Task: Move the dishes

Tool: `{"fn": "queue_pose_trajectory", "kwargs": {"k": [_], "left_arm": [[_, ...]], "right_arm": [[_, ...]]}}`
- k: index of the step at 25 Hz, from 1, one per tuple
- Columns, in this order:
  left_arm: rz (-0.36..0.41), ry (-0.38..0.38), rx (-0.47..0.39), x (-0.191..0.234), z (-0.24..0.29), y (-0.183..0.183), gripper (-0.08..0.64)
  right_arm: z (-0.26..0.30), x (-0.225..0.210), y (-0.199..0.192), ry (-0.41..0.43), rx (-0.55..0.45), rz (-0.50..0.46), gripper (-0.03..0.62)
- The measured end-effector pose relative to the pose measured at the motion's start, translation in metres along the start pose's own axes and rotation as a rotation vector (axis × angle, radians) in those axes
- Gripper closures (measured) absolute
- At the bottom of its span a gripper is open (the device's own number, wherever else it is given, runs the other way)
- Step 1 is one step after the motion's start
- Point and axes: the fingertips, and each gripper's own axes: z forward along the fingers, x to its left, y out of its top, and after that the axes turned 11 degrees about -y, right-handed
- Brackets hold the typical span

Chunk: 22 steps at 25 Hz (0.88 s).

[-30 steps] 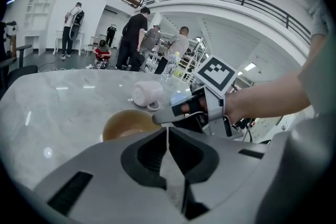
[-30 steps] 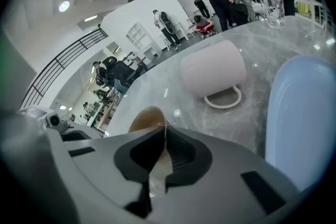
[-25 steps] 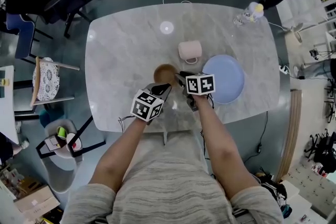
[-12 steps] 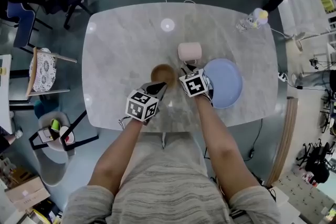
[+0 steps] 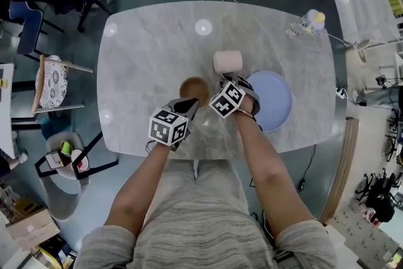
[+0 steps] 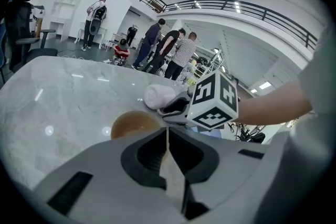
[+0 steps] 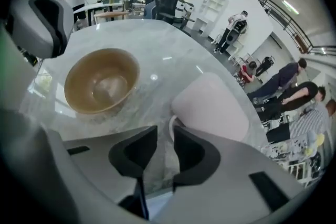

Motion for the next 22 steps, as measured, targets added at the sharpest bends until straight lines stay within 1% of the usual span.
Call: {"fn": "queue_pose_trajectory", "kwargs": {"k": [3,8,11,14,16,22], "left_arm": [[-0.006,0.005,-0.002,0.0,-0.001,0.0,0.529],[-0.017,0.009,-0.008,0.002,-0.002,0.002,0.529],[-0.023,0.008,-0.007,0.004,-0.003,0.001,0.529],[-0.03,0.007,-0.007,0.005,-0.003,0.0,0.529],[-0.031,0.005,-0.007,0.005,-0.001,-0.001,0.529],[-0.034,0.001,-0.013,0.004,-0.002,0.002,0.529]], "right_arm": [[0.007,0.001,-0.004,-0.034,0.016,-0.072,0.476],[0.013,0.0,-0.006,-0.053,0.027,-0.133,0.488],[0.017,-0.002,-0.006,-0.076,0.026,-0.179,0.508],[0.017,-0.004,-0.006,-0.1,0.024,-0.203,0.525],[0.018,-0.007,-0.007,-0.115,0.025,-0.217,0.552],[0.016,-0.007,-0.006,-0.104,0.036,-0.213,0.555]]}}
